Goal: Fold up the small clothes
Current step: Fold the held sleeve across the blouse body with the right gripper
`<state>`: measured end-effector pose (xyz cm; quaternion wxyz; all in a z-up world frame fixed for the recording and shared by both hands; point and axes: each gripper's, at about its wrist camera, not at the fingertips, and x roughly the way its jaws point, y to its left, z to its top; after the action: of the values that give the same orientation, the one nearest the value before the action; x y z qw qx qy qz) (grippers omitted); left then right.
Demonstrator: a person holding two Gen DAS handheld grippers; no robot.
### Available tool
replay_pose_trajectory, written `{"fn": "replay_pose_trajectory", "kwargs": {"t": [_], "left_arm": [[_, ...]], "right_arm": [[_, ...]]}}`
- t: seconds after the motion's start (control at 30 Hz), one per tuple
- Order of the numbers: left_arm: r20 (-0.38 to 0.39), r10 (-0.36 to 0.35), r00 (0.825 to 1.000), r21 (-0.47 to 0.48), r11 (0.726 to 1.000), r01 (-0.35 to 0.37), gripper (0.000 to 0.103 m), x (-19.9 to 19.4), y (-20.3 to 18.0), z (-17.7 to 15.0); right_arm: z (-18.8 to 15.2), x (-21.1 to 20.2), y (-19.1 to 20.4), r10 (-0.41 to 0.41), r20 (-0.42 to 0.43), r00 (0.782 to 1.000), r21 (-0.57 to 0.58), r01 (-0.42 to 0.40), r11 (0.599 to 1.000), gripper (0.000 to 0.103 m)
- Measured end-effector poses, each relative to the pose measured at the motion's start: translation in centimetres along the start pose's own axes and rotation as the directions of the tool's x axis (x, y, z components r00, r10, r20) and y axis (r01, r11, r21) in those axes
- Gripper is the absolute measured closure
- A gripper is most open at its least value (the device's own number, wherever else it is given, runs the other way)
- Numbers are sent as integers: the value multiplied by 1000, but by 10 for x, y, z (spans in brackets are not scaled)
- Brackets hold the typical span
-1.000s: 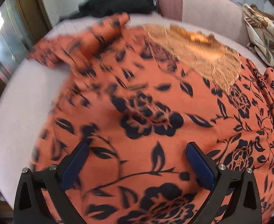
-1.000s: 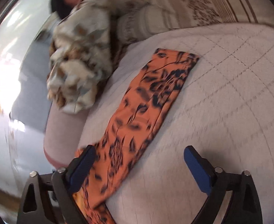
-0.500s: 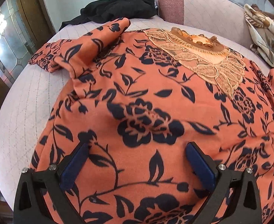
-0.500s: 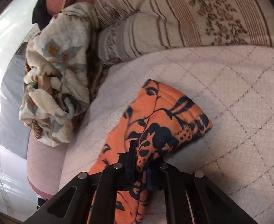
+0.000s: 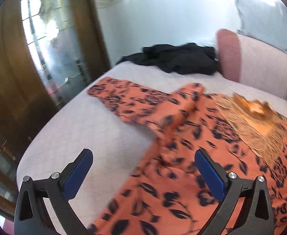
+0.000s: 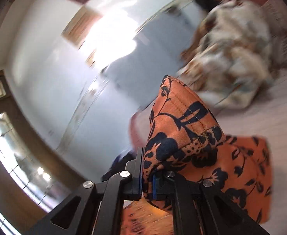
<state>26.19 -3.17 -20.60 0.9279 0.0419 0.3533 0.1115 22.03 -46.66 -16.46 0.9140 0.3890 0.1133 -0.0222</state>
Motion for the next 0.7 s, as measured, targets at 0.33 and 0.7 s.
{"fn": "replay_pose_trajectory", "kwargs": {"t": [0.33,0.7], "left_arm": [[-94,124,988,-189,972,-140,0,35,83,12],[-194,220,956,-432,855,-285,0,54,184,12]], "right_arm": [[-166,161,93,-26,-362,932,-70,1,998,94],[-269,184,78,-101,-673,733,-147,2,989,37]]}}
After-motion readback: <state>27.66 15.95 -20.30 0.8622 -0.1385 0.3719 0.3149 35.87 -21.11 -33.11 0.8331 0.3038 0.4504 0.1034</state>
